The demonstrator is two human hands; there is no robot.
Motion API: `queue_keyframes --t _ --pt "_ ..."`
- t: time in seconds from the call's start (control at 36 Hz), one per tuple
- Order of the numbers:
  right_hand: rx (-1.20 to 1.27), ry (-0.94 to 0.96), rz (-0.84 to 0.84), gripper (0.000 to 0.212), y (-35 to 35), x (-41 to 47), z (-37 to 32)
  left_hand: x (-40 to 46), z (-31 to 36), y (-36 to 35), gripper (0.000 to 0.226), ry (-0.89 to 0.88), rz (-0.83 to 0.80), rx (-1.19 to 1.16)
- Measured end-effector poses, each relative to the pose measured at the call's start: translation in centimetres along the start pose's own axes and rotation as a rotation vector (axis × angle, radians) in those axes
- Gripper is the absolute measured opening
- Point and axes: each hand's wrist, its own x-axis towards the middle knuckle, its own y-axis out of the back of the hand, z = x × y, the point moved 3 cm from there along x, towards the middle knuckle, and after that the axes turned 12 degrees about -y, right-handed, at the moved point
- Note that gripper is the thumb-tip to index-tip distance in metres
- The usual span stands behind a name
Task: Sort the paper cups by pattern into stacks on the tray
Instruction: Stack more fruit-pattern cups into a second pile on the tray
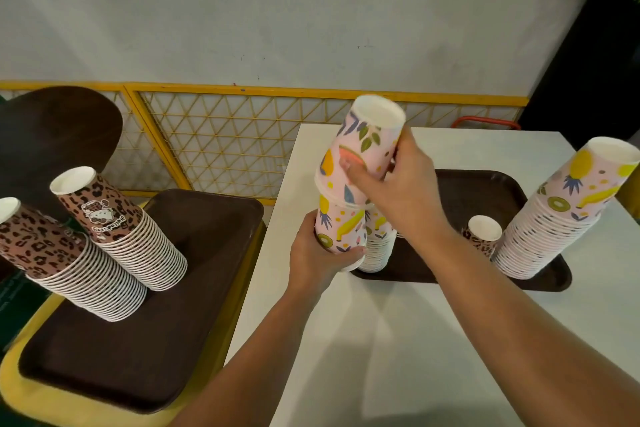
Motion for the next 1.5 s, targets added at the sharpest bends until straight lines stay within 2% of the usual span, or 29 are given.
queue_keyframes --t 0.11,0.19,0.33,0.64,0.72,0.81,0.86,0.94,1.03,1.11,1.25,1.39,1.5 --pt "0.106 0.036 0.126 0.053 1.9 0.9 -1.3 0.0 0.1 0.0 0.071 0.007 0.016 0.01" --pt "0.08 0.039 0.182 0.064 2.4 1.7 -0.9 0.1 0.2 0.0 0.073 0.001 0.024 0.031" --pt "0.031 -0.064 0.154 0.068 1.5 2.1 2.5 -0.1 0.2 0.1 0.075 0.007 0.037 0.046" --pt "-0.124 -0.144 0.062 0.069 -0.2 1.7 6.2 -0.5 0.1 0.8 0.075 0.009 0.058 0.024" --pt "-0.152 -0.184 -0.028 0.078 -0.7 1.3 7.0 -0.8 -0.1 1.1 0.074 0.016 0.062 0.002" --pt "-0.134 -0.128 0.02 0.086 -0.5 0.2 6.2 -1.0 0.1 1.2 0.074 0.001 0.058 -0.004" --pt "-0.081 -0.026 0.075 0.084 -0.2 -0.9 4.8 -1.0 0.4 1.3 0.073 -0.021 0.057 -0.008" --pt "-0.014 0.076 -0.02 0.078 -1.0 -2.4 3.7 -1.2 0.8 1.3 0.068 -0.053 0.054 -0.028" --pt "-0.02 0.056 -0.169 0.076 -2.4 -3.3 3.9 -1.2 1.4 1.1 0.065 -0.093 0.052 -0.041" --pt "-0.024 -0.012 -0.241 0.073 -3.4 -3.9 4.1 -1.3 1.8 0.8 0.072 -0.117 0.039 -0.043" --pt "-0.013 -0.042 -0.229 0.066 -3.3 -3.8 4.5 -1.6 2.5 0.7 0.08 -0.168 -0.054 -0.015" --pt "-0.018 -0.03 -0.209 0.062 -2.7 -3.3 4.2 -1.6 2.1 0.7 0.088 -0.124 -0.085 0.004" --pt "0.009 -0.009 -0.161 0.054 -2.0 -2.7 3.5 -1.8 1.7 0.6 0.081 -0.084 -0.092 0.03"
